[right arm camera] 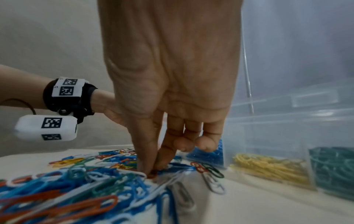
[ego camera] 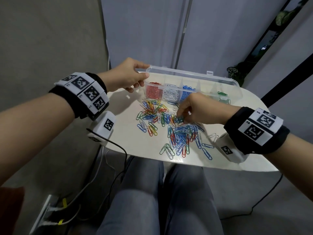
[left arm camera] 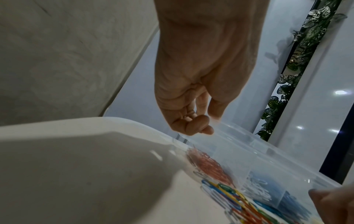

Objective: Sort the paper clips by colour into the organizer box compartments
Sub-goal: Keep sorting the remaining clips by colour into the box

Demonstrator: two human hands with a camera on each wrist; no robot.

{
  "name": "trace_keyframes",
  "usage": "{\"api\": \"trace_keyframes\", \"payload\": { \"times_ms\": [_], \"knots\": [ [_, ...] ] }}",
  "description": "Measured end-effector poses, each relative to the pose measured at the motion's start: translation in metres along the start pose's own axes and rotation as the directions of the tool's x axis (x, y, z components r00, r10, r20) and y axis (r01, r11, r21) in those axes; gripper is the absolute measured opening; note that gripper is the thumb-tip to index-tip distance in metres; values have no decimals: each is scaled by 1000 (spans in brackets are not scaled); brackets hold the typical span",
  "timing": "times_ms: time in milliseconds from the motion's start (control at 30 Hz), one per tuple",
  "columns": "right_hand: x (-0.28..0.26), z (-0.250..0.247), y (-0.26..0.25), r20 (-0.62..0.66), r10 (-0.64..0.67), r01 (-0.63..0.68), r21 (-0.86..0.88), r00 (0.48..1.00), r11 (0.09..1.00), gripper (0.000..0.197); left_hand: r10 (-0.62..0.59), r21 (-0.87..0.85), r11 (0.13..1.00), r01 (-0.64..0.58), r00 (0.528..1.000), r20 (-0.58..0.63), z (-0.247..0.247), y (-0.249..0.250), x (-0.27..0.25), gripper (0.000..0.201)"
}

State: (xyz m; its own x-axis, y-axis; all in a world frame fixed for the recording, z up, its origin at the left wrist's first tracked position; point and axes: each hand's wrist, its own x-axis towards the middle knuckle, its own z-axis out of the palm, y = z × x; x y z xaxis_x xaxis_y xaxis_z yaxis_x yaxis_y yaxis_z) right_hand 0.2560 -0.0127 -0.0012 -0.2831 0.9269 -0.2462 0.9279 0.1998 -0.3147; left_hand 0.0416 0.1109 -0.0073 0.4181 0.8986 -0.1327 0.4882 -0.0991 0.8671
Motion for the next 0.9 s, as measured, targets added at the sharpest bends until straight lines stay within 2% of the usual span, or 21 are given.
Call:
{"api": "trace_keyframes", "payload": {
  "times_ms": [200, 300, 433, 567, 633, 767, 900],
  "knots": [
    [-2, 2, 7, -63, 26, -23, 61, 998, 998, 12, 0, -2, 1000, 0, 1000, -2, 0, 0, 0, 48],
    [-5, -1, 8, -106, 42, -21, 190, 994, 982, 7, 1, 1, 1000, -1, 1000, -3, -1, 1, 0, 49],
    [-10, -7, 8, -163, 125, -60, 356, 979, 932, 2, -1, 3, 1000, 1, 1000, -2, -1, 1, -1, 49],
    [-10, -8, 10, -199, 147, -104, 208, 969, 972, 6, -4, 8, 1000, 4, 1000, -1, 0, 3, -2, 49],
    [-9, -8, 9, -196, 141, -98, 215, 970, 972, 10, -5, 10, 1000, 5, 1000, -1, 1, 3, -2, 49],
    [-6, -3, 1, -84, 50, -29, 229, 995, 973, 18, -5, 11, 1000, 5, 1000, 0, 0, 4, -2, 49],
    [2, 6, -2, -35, 64, -58, 154, 997, 986, 22, -3, 20, 1000, 3, 1000, -4, 0, 3, -2, 48]
  ]
}}
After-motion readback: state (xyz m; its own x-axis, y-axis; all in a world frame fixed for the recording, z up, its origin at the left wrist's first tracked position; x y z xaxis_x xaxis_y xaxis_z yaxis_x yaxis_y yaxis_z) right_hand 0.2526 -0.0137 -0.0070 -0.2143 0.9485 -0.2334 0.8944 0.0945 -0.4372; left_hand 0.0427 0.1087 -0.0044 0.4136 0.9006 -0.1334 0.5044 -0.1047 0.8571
